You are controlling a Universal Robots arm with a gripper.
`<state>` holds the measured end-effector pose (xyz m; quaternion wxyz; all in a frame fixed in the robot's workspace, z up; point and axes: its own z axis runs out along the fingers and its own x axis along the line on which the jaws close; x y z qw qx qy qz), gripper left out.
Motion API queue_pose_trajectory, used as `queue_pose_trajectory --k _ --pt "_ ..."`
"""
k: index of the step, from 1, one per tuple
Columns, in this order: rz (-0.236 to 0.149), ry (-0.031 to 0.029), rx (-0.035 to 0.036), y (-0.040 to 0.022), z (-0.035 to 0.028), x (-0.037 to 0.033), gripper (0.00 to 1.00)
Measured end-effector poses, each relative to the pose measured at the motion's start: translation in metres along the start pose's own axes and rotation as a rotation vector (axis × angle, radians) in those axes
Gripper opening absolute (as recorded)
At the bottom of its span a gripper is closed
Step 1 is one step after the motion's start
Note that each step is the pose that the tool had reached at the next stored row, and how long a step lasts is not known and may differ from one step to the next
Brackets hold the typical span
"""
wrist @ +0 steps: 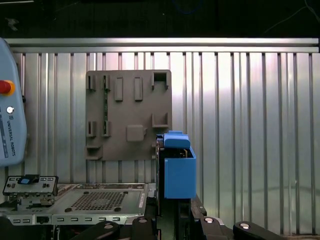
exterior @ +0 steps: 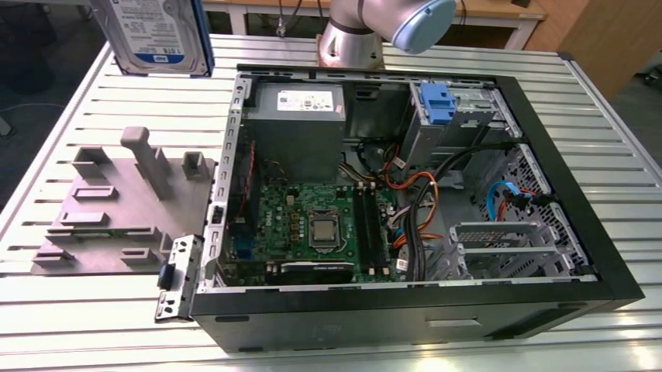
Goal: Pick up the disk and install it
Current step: 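Pick up the disk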
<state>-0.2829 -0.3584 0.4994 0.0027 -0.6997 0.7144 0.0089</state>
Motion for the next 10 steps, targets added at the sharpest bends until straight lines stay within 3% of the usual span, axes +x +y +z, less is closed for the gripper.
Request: queue_pose_trajectory --k 10 --pt "0.0 0.0 0.0 -0.0098 -0.0001 -0.0002 0.35"
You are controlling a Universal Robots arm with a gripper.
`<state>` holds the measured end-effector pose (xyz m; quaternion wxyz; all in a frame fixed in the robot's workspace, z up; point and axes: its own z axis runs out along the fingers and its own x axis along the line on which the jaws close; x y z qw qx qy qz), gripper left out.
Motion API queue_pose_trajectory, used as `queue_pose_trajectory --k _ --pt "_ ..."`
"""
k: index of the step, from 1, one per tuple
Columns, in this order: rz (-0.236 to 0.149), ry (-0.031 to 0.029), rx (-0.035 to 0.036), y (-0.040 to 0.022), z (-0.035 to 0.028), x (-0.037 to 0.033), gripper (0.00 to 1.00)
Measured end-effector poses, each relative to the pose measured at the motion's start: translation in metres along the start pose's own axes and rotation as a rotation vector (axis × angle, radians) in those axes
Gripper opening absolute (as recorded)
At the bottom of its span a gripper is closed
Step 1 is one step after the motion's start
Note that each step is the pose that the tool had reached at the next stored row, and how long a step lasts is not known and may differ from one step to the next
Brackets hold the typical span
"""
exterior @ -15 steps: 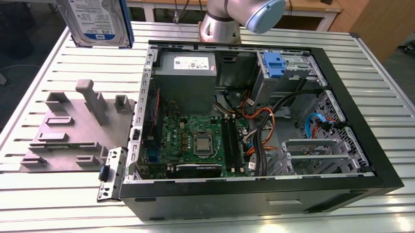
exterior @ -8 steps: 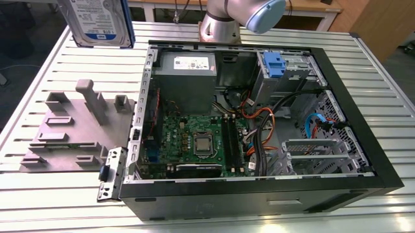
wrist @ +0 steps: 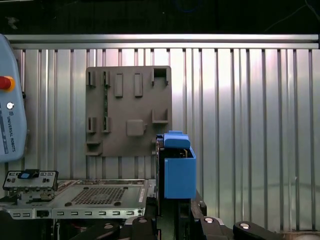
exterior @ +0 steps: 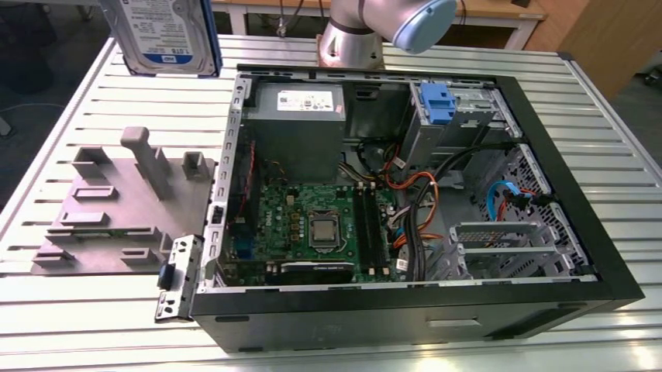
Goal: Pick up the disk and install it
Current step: 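Pick up the disk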
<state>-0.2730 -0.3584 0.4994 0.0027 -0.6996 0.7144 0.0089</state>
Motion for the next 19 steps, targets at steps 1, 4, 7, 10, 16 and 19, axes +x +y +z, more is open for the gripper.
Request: queue_pose_trajectory --k 1,4,7,10,16,19 --pt "0.0 0.0 0.0 -0.0012 0.0 0.0 0.35" --pt "0.0 0.0 0.0 -0.0045 0.0 -0.0001 0.35" --pt "0.0 -0.0001 0.0 -0.0066 0.0 -0.0001 0.35" --pt "0.0 -0.0001 0.0 -0.0083 -0.0001 -0.0002 0.35" --pt "0.0 -0.0002 0.0 -0.0091 0.0 -0.0002 0.35" --pt "0.0 -0.0002 0.0 -0.0091 0.0 -0.0002 0.35"
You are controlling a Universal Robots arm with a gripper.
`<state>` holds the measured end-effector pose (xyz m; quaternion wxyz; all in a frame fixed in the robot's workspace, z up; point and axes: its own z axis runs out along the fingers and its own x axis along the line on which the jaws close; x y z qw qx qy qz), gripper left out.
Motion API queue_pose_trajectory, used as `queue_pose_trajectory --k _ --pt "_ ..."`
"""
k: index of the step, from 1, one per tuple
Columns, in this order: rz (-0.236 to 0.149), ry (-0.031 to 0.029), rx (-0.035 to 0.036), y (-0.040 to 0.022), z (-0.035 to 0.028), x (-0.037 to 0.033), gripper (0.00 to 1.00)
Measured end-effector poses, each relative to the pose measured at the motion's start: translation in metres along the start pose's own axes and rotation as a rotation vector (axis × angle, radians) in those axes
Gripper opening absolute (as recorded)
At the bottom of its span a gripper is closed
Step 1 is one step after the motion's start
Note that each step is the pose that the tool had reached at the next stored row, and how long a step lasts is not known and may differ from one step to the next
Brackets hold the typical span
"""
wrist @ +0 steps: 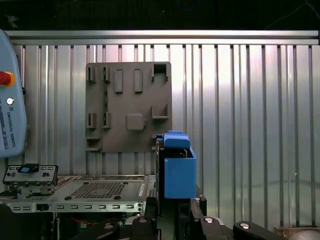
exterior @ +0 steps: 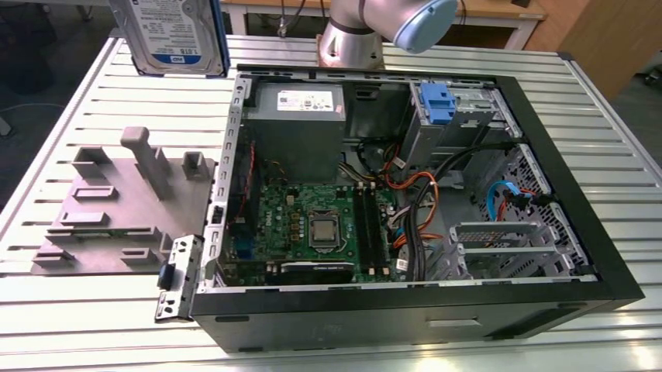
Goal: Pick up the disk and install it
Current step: 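Pick up the disk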
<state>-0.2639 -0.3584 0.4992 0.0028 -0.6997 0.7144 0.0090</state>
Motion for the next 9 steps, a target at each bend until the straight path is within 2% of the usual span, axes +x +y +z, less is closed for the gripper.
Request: queue_pose_trajectory --k 5,9 --pt "0.0 -0.0001 0.0001 -0.0003 0.0001 0.0 0.35" --pt "0.0 0.0 0.0 -0.0039 0.0002 -0.0001 0.35"
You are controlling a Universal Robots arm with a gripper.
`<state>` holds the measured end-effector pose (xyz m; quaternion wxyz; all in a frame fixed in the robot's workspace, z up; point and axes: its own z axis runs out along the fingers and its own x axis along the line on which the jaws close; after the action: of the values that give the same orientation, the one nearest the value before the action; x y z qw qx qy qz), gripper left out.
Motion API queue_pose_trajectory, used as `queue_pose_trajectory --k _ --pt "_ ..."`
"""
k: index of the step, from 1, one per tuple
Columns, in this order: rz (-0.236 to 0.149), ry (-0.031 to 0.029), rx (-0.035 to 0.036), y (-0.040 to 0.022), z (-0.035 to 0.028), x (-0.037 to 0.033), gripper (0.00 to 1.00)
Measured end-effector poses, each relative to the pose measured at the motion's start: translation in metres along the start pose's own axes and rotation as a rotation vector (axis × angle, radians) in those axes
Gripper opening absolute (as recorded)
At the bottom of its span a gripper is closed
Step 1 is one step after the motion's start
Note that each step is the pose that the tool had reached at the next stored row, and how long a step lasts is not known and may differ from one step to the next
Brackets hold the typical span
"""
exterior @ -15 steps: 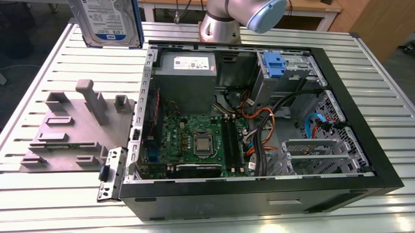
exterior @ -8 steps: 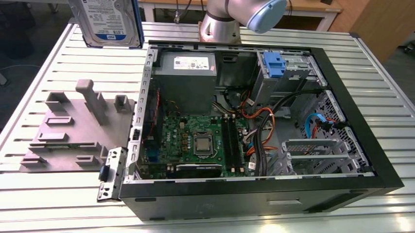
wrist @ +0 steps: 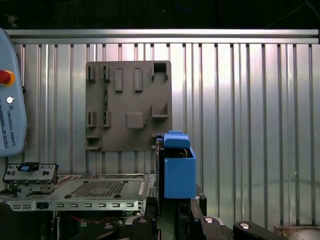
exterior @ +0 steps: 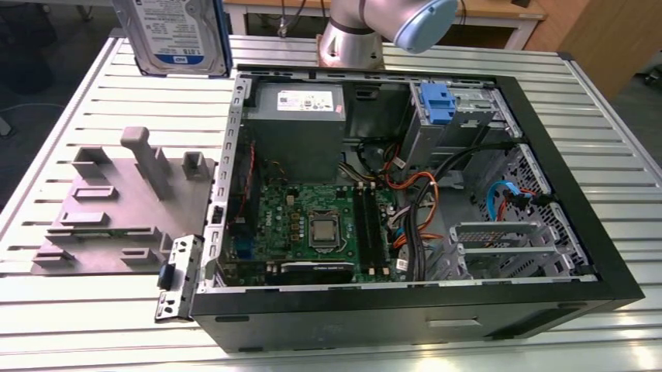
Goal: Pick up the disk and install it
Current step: 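Pick up the disk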
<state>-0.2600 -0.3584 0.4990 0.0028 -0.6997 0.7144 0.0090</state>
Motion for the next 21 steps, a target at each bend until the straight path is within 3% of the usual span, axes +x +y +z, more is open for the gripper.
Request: queue_pose_trajectory --k 16,21 --pt "0.0 -0.0021 0.0 -0.021 0.0002 -0.0005 0.35" --pt "0.0 -0.0058 -0.0002 -0.0247 0.0004 -0.0005 0.35"
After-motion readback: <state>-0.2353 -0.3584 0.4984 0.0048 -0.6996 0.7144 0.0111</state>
